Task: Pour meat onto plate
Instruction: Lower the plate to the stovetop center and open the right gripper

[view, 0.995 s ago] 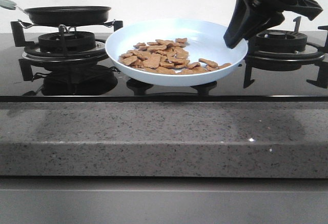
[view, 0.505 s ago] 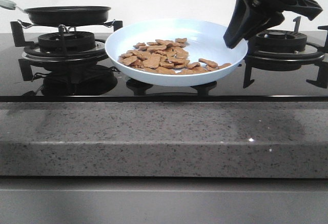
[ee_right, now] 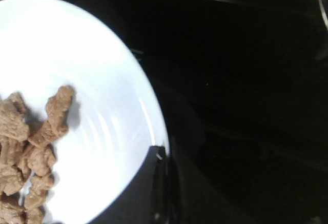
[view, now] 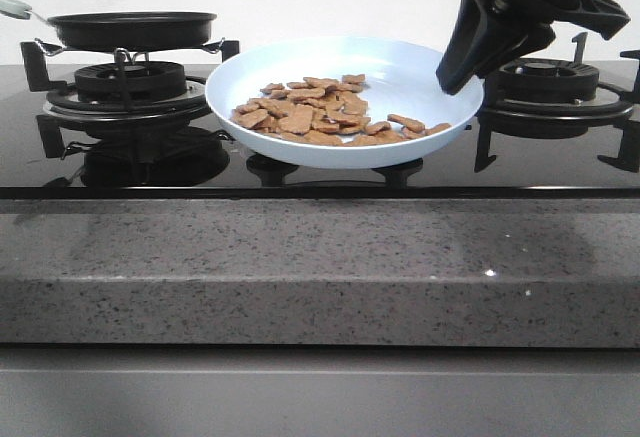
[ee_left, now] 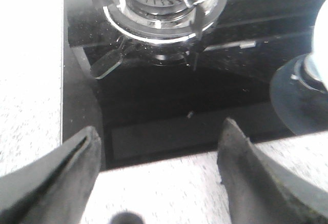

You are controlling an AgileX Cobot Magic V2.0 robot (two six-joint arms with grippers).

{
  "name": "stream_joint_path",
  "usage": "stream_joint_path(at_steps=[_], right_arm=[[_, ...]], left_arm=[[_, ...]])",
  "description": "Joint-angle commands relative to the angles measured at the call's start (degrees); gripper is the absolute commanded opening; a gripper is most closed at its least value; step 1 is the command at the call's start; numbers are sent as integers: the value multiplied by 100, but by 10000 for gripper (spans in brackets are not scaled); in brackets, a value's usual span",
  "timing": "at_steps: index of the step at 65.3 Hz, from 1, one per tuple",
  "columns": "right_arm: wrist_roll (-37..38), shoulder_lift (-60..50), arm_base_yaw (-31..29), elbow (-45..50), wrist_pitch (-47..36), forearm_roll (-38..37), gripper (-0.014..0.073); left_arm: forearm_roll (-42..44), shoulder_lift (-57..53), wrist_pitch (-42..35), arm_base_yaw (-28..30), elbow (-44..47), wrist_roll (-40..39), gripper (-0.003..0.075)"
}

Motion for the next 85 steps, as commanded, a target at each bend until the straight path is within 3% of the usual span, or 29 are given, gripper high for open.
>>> stream_joint_path(at_steps=[1,39,68,85], right_arm=[[-65,-195,-6,-150,-213,109,-60],[-71,-187,-12,-379,-317,9,-60],[-66,1243,-339,-3377,1166,-246,-60],[-21,2323,-483,-4720,1600,-260,-60]], left_arm=[[-82,-157,-389,-38,-85,-68,480],[-139,-93,-361,-38,-84,-68,480],[-139,-93,-361,-38,-84,-68,480],[-139,-93,-361,-38,-84,-68,480]])
